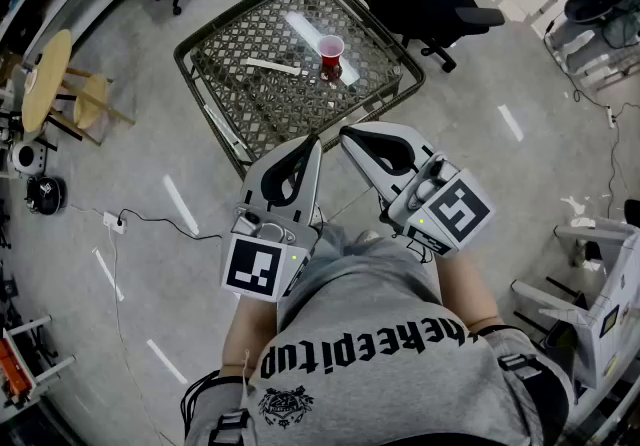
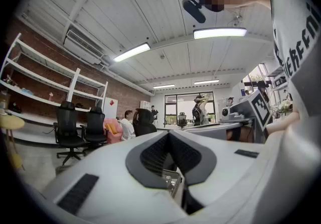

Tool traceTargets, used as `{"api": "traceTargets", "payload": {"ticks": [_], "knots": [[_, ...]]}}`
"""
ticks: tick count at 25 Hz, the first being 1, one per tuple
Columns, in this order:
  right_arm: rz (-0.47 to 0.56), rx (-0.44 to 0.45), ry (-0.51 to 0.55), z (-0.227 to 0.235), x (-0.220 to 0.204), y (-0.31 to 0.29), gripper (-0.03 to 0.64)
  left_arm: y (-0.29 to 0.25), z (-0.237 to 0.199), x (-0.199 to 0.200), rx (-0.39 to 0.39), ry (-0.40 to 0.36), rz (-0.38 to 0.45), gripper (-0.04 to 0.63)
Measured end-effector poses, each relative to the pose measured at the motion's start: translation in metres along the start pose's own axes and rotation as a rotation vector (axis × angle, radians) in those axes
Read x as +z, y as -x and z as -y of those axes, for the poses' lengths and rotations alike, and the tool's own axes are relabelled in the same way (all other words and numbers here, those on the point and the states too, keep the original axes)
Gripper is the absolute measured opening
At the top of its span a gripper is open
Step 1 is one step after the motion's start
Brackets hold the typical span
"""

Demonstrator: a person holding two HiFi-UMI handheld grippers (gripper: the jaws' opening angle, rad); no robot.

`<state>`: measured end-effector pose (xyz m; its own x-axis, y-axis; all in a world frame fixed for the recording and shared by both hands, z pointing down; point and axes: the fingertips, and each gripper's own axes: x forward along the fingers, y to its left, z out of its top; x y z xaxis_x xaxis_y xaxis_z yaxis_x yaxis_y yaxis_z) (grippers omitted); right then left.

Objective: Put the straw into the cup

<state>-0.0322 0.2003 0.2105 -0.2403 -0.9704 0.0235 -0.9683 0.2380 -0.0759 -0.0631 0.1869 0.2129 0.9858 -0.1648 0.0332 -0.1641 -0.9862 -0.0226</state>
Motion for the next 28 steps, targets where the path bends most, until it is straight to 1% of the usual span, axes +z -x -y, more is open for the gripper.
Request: {"api": "traceTargets", "payload": {"ticks": [2, 3, 5, 8, 15, 22, 28], "knots": [[0.000, 0.000, 0.001, 0.000, 0.001, 0.002, 0.008, -0.002, 0.000, 0.007, 0.011, 0.008, 0.045, 0.021], [0.000, 0.000, 0.001, 0.000, 0.001, 0.003, 0.008, -0.003, 0.001, 0.008, 0.012, 0.009, 0.050, 0.021], [-0.001, -0.001, 0.002, -0.001, 0.001, 0.005, 0.008, -0.003, 0.003, 0.007, 0.006, 0.006, 0.040, 0.021], [-0.003, -0.004, 0.002, -0.002, 0.000, 0.005, 0.008, -0.003, 0.002, 0.009, 0.008, 0.010, 0.060, 0.021], [-0.008, -0.014, -0.001, -0.001, -0.002, 0.000, 0.008, -0.003, -0.004, 0.009, 0.004, 0.016, 0.064, 0.021], [-0.027, -0.016, -0.049, 0.004, -0.008, -0.016, 0.008, 0.000, -0.024, 0.006, 0.036, 0.032, 0.065, 0.021], [-0.046, -0.003, -0.045, 0.000, -0.014, -0.040, 0.008, 0.010, -0.049, 0.001, 0.069, 0.036, 0.066, 0.021]]}}
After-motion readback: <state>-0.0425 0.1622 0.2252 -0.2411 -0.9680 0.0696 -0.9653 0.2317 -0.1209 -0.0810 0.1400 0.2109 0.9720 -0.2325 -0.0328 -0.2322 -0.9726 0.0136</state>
